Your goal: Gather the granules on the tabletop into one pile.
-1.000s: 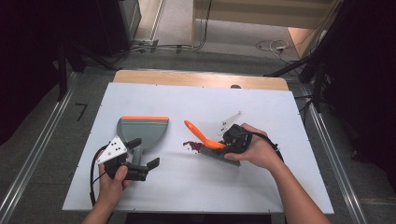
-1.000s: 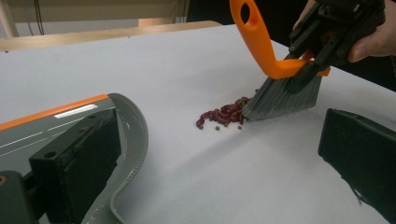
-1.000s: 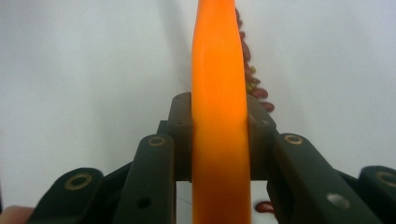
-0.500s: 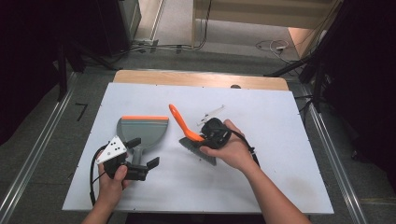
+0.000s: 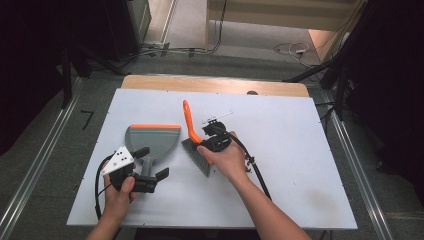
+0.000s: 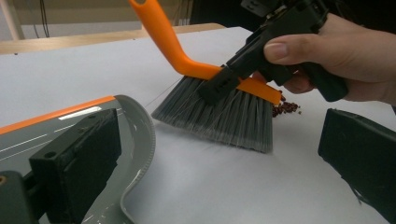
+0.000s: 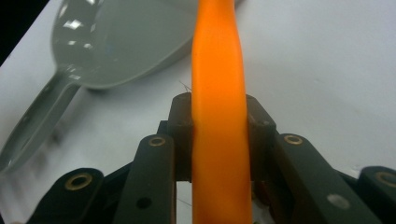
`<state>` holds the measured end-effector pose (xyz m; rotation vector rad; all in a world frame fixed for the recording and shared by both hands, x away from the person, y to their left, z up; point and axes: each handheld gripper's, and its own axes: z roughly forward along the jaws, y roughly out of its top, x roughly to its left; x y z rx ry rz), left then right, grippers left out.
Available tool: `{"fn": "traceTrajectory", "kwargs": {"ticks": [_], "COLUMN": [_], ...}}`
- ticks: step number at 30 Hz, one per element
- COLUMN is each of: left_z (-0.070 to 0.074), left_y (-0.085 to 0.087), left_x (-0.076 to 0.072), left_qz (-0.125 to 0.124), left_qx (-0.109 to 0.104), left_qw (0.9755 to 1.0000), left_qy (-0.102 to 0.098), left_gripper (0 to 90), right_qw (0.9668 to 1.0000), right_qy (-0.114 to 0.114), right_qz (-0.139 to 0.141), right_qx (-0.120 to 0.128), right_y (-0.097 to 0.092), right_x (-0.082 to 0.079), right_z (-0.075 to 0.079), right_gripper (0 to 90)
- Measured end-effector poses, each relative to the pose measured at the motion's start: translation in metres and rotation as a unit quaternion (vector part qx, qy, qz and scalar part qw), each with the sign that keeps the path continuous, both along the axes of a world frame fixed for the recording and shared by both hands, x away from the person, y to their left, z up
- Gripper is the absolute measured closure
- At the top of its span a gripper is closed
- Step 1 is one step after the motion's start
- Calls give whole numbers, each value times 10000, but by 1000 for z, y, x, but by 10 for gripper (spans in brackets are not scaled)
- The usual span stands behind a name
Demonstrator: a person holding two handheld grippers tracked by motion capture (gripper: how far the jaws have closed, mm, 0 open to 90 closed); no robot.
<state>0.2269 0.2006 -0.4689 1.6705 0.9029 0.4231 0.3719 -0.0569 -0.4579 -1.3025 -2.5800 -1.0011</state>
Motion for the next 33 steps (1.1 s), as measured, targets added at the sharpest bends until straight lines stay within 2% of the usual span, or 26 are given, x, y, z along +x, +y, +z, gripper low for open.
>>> {"fn": "traceTrajectory", "kwargs": {"ticks": [3, 4, 8, 26, 33], "left_z": [0, 0, 0, 0, -1], "left_y": [0, 0, 0, -1, -2], "left_x": [0, 0, 0, 0, 0], "left_qz": [4, 4, -4, -3, -11], "left_qx": [-18, -18, -11, 18, 15], "left_qw": [10000, 10000, 10000, 10000, 10000], "left_qy": [-3, -3, -1, 14, 17], "left_gripper": [0, 0, 0, 0, 0], "right_qw": [9996, 9992, 9980, 9936, 9924], "right_qy": [104, 194, 322, 439, 451], "right_qz": [-257, -330, -544, -1038, -1143], "right_qx": [-104, -82, -94, -11, -30], "right_y": [-6, -8, -20, -78, -93], "right_x": [7, 9, 11, 6, 6], "right_z": [-4, -5, -7, -12, -12], "right_gripper": [688, 688, 686, 680, 678]}}
